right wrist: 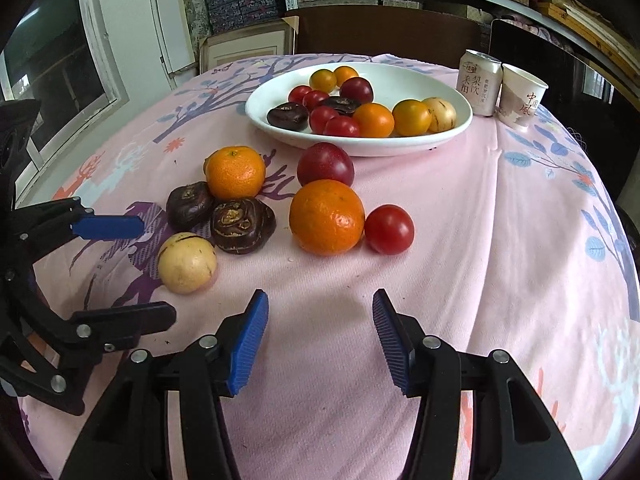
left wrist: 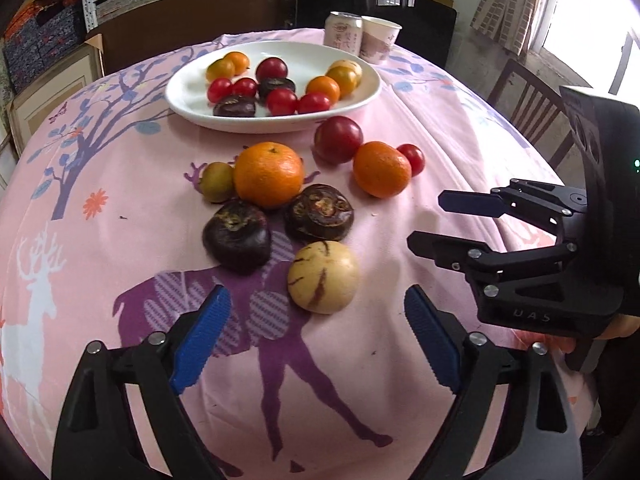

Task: Organize fruits
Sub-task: 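Grasp the striped pepino melon with the left tool while the right tool grasps an orange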

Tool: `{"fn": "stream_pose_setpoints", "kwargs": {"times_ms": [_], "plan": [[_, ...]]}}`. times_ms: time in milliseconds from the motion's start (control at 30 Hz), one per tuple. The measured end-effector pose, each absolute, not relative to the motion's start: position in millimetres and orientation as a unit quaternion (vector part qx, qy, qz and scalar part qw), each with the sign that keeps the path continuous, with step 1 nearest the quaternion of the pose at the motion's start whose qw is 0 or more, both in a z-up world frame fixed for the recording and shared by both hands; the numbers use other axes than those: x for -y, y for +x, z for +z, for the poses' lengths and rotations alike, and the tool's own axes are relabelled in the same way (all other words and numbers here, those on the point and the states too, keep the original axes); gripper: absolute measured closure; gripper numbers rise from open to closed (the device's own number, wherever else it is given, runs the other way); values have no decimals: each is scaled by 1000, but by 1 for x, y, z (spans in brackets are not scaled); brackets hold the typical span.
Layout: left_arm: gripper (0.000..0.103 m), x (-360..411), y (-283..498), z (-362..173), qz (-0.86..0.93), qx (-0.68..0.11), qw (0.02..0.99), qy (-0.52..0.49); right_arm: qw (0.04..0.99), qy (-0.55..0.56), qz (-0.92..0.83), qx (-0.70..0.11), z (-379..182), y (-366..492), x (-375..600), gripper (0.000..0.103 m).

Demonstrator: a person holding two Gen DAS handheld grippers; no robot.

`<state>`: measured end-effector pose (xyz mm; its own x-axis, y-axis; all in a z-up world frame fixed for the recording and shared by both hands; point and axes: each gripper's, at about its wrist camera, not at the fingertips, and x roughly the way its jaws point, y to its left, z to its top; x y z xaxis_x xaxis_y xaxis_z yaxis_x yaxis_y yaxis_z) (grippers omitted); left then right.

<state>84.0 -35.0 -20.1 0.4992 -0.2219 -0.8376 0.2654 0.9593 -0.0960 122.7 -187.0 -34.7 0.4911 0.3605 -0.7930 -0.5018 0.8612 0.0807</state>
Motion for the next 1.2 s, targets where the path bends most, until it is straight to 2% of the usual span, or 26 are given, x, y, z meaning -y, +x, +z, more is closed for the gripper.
{"fn": "stream_pose_setpoints", "kwargs": {"times_ms": [133,167,200,300,800,867,933,1200], "plan": [[51,48,92,-27,-145,-493,858,17,864,-68,245,-435,-32,121,198,48],[62,49,93,-28,-139,-489,861,21,864,-62,244,-436,-32,121,200,48],[64,49,95,-28,-139,-489,861,19,864,-56,244,-438,-32,121,202,48],[64,41,97,-25,-140,-494,858,-2,862,-49,247,-440,-32,122,202,48],[64,9,68,-5,-115,-461,879,39,863,-70,222,-448,-41,159,160,48],[64,9,68,-6,-114,-461,879,39,866,-62,216,-447,-41,166,159,50],[64,10,69,-5,-114,-460,880,37,868,-48,212,-447,-41,172,160,58],[64,5,78,10,-106,-441,890,42,874,-19,230,-428,-23,162,171,60]]}}
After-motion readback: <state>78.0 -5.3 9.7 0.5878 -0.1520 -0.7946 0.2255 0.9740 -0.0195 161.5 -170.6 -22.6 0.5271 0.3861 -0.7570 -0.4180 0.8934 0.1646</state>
